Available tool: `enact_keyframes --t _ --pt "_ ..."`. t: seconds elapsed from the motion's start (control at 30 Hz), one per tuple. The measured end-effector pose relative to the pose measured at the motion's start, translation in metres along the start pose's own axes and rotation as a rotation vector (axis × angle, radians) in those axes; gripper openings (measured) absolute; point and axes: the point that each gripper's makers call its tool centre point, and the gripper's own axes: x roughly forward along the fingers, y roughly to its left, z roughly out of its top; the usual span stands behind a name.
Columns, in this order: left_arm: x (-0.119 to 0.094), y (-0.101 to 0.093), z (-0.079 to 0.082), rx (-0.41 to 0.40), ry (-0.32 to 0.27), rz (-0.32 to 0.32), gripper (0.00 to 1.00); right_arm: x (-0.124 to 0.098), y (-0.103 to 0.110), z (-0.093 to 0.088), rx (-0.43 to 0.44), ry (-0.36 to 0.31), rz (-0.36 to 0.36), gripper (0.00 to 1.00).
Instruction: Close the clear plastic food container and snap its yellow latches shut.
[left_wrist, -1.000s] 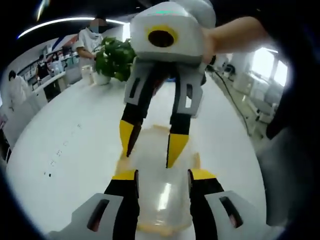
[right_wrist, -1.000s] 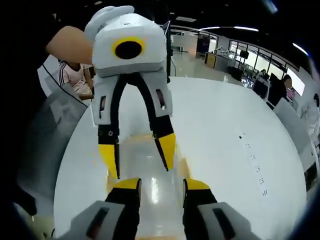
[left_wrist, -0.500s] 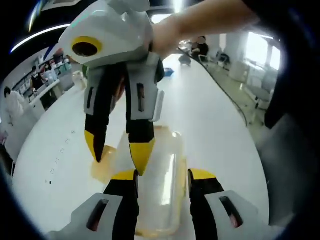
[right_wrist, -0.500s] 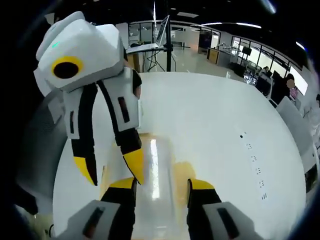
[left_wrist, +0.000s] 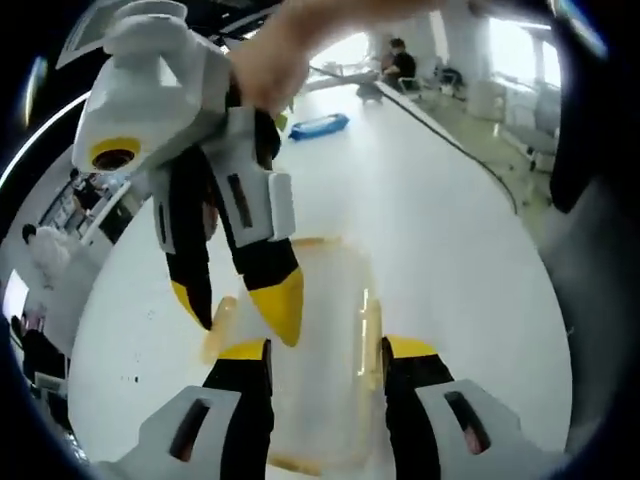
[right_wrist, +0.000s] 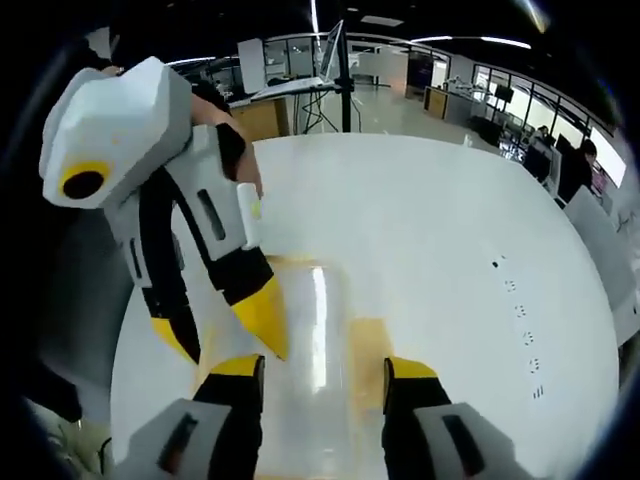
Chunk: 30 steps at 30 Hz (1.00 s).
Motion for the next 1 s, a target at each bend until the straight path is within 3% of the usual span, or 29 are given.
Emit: enact_keyframes --t 0.3,0.43,0.6,0.63,0.67,0.7,1.0 --pt "0.003 0.0 -0.002 0.029 0.009 0.066 0.43 0.003 0.009 -0.004 0.062 0.066 0.116 0.42" --pt "0.004 0.0 -0.004 0.088 0.023 0.098 0.43 0.005 0.009 -0.004 0.081 0.096 0.145 0.42" --pt "0.005 0.0 -0.003 0.092 0.032 0.119 0.41 0.006 0.012 -0.005 0.055 0.199 0.183 0.42" --pt "0.006 0.001 -0.004 0.105 0.039 0.128 0.4 0.008 0.012 -0.005 0.046 0.213 0.19 0.41" --pt "0.0 0.011 -0.017 0.146 0.114 0.191 0.39 0.009 0.012 -0.004 0.031 0.22 0.194 0.41" --pt "0.008 0.001 -0.008 0.128 0.059 0.136 0.38 0.01 0.014 -0.005 0.036 0.23 0.203 0.41" --pt "0.004 0.001 -0.005 0.097 0.014 0.13 0.38 0.013 0.018 -0.009 0.023 0.271 0.271 0.39"
